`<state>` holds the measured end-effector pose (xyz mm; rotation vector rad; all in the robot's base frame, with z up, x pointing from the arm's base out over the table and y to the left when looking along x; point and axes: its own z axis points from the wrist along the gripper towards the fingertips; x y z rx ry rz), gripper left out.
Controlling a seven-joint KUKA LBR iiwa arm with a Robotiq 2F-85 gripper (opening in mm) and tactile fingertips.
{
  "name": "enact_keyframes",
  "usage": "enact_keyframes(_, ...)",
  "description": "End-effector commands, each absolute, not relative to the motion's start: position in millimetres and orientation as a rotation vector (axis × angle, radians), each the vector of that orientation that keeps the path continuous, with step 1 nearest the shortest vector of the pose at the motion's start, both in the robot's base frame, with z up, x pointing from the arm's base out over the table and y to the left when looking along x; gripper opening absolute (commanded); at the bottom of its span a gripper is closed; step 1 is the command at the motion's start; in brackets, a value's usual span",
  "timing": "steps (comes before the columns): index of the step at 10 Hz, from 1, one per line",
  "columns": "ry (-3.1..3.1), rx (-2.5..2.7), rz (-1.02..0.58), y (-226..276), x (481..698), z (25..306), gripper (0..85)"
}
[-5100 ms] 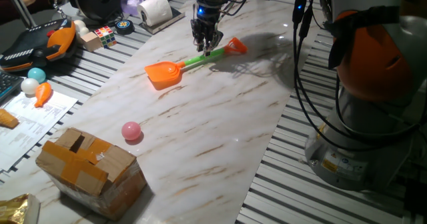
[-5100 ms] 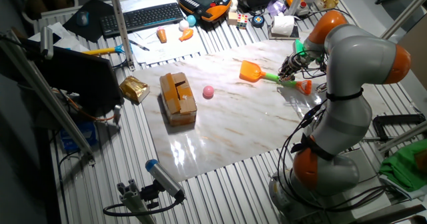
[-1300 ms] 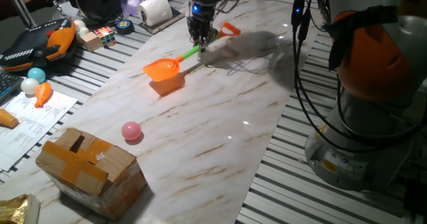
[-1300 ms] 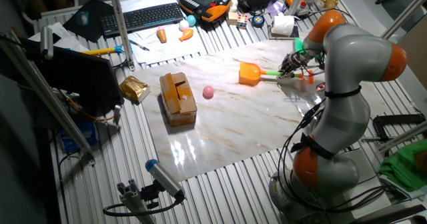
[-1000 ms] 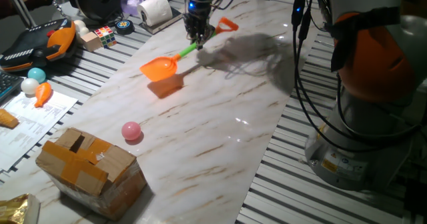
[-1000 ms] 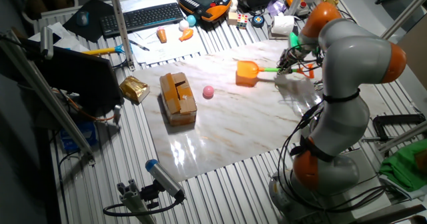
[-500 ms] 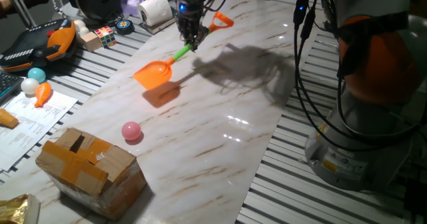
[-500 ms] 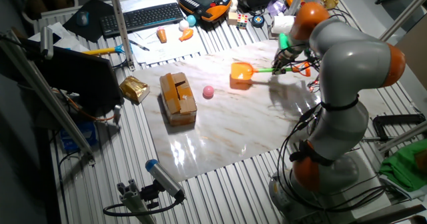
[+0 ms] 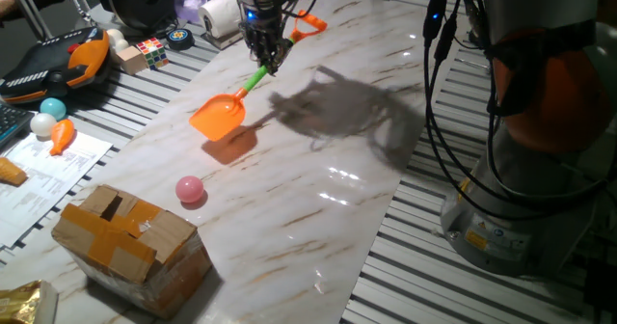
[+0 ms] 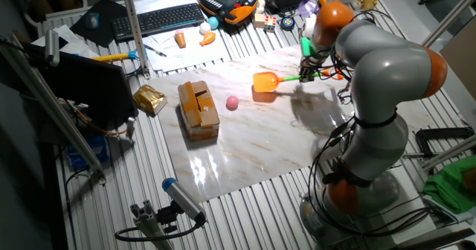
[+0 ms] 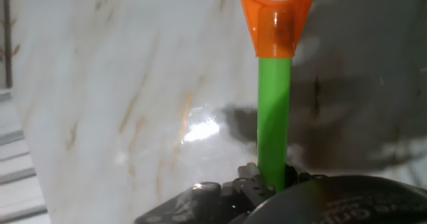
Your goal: Use a shovel to scoop up an object
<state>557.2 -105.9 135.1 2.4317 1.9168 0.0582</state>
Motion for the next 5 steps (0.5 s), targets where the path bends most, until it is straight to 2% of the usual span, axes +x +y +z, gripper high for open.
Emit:
enact_keyframes(1,1.922,2.430,0.054,-103.9,557.6,136.0,0.7)
enact_keyframes(5,1.971,2.341,0.025,-92.9,559.9,141.2,0.7)
